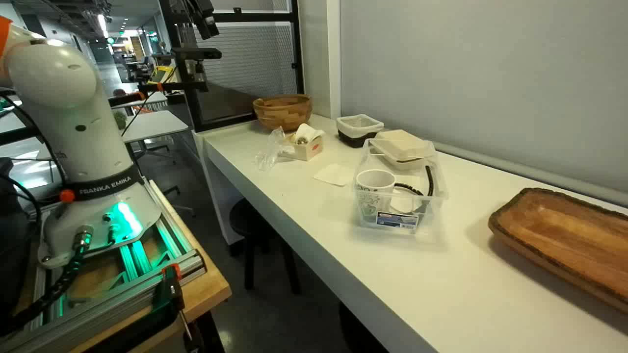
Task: Remove the coffee cup from the clear container on the left.
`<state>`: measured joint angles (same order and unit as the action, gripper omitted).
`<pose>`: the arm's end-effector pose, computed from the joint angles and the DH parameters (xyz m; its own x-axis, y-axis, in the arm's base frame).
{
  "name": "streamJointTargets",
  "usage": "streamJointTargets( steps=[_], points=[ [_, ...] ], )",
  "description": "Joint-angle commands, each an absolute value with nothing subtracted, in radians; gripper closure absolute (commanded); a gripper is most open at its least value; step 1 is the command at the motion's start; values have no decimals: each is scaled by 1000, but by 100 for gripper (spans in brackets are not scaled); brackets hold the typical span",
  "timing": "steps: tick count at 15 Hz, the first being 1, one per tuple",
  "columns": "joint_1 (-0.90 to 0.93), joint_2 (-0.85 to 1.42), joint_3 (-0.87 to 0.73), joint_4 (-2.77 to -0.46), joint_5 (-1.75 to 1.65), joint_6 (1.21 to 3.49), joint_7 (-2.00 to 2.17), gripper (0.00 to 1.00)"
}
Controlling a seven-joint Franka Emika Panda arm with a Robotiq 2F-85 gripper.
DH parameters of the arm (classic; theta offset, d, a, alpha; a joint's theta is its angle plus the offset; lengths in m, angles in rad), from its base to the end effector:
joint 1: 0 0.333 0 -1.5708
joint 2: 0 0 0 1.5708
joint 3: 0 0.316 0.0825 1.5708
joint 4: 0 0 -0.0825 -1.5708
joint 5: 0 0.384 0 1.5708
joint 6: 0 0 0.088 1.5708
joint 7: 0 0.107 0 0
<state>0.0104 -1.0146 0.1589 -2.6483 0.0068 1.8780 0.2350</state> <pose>0.2721 0.0549 0.5420 0.9597 -0.1117 0.2577 -0.1337 -0.9886 0.0695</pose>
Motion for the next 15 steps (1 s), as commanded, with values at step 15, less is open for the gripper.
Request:
streamJointTargets(
  steps=[15],
  points=[
    [-100,-960,-9,-2702,-30,1997,177,0]
  ],
)
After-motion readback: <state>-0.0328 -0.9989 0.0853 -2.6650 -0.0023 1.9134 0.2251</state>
